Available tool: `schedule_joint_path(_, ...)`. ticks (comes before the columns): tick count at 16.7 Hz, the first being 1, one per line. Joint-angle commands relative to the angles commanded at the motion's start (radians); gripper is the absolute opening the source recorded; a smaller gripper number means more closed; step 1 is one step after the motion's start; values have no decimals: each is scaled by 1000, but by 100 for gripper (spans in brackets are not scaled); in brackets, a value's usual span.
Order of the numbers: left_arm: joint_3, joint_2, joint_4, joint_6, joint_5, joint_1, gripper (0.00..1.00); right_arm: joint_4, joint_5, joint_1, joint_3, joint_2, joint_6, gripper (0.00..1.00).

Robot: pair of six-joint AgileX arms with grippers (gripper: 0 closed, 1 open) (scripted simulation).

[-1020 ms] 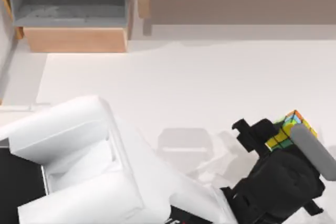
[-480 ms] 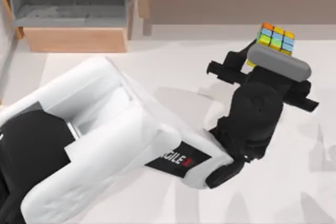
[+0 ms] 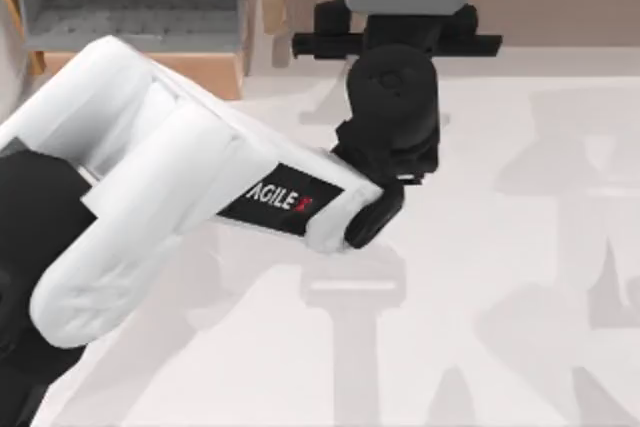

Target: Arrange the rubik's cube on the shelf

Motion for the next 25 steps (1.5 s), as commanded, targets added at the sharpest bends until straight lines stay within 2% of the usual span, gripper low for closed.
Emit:
schedule_joint_path(8,13,2,-8,1,2,3,0,0,0,0,0,0,0,100)
schedule_joint_path(19,430,187,-254,-35,109,114,0,0,0,0,0,0,0,100)
schedule_joint_path(25,488,221,-293,-42,126,132,0,0,0,0,0,0,0,100)
